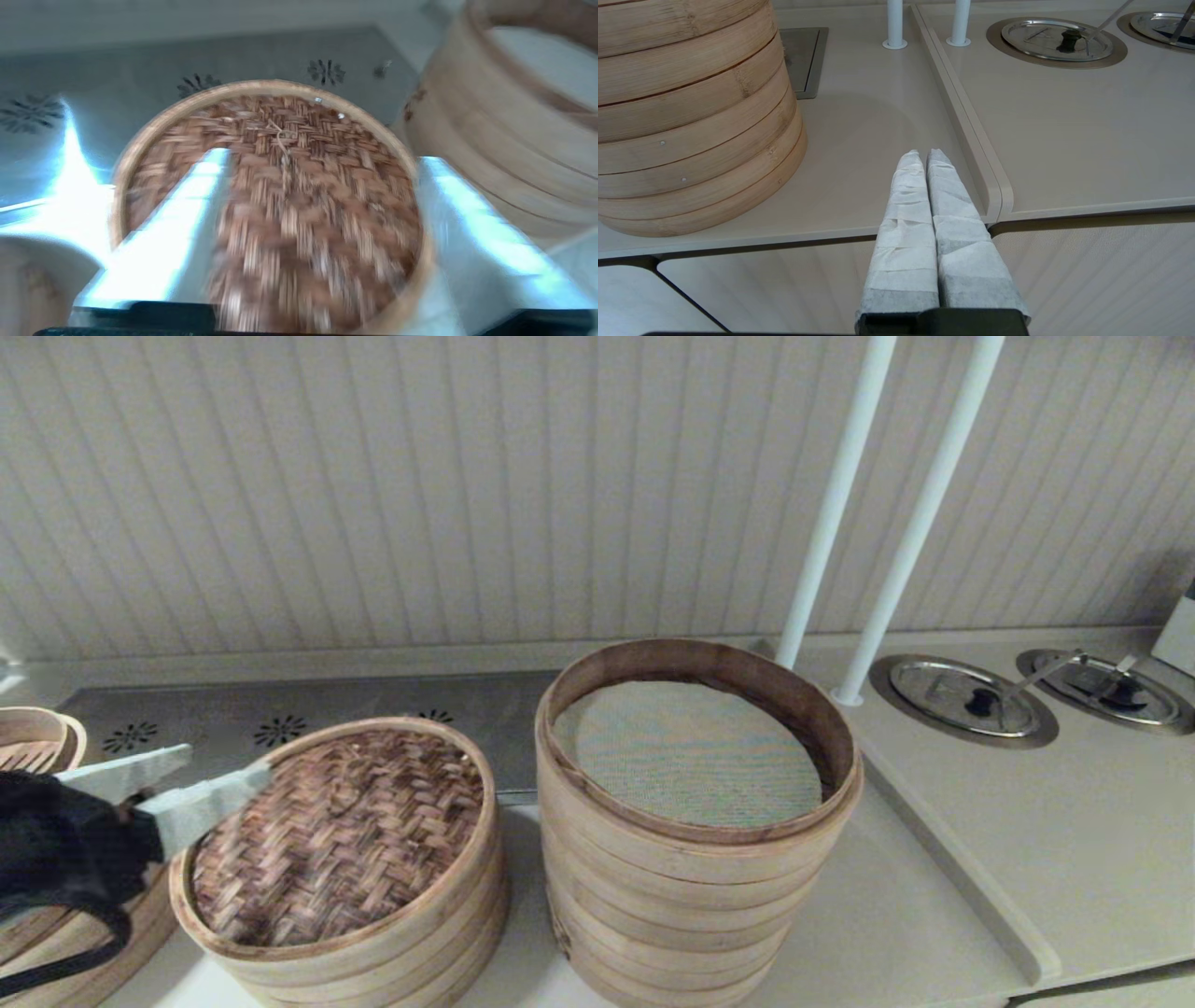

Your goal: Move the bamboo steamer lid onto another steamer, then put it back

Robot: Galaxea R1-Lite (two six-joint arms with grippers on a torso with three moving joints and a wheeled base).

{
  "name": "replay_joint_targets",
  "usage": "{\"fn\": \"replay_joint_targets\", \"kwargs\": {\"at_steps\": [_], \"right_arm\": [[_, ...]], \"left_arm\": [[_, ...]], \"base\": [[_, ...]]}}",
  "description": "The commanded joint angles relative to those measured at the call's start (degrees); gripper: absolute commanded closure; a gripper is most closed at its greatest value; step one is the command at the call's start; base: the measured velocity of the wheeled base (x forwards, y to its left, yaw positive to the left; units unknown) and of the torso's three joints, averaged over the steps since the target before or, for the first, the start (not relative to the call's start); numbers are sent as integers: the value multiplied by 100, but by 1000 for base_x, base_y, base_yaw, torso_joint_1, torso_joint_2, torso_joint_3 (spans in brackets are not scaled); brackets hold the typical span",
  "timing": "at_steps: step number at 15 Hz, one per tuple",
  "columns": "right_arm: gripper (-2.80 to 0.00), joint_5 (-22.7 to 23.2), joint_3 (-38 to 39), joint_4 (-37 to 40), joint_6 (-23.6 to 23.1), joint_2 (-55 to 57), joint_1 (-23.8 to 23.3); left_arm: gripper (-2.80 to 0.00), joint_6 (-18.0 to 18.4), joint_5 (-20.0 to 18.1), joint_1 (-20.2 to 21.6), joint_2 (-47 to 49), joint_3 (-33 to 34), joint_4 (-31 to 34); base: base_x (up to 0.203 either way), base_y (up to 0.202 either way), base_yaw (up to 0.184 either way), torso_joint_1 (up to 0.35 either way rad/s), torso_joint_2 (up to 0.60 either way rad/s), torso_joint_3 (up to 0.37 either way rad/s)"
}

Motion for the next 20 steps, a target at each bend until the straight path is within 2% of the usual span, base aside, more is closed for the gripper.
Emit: {"fn": "replay_joint_targets", "kwargs": {"at_steps": [1,5,8,13,20], "right_arm": [[0,1,9,1,0,4,0],[0,1,9,1,0,4,0],[0,-7,9,1,0,4,0],[0,0,9,1,0,4,0],[0,-7,9,1,0,4,0]], "left_arm": [[0,50,48,219,-1468,124,484],[0,145,436,424,-2729,694,1171],[0,256,506,717,-3431,1139,1601],[0,321,560,783,-4236,1944,1666],[0,415,617,636,-4815,2257,1817]], "base": [[0,0,0,0,0,0],[0,0,0,0,0,0],[0,0,0,0,0,0],[0,0,0,0,0,0],[0,0,0,0,0,0]]}}
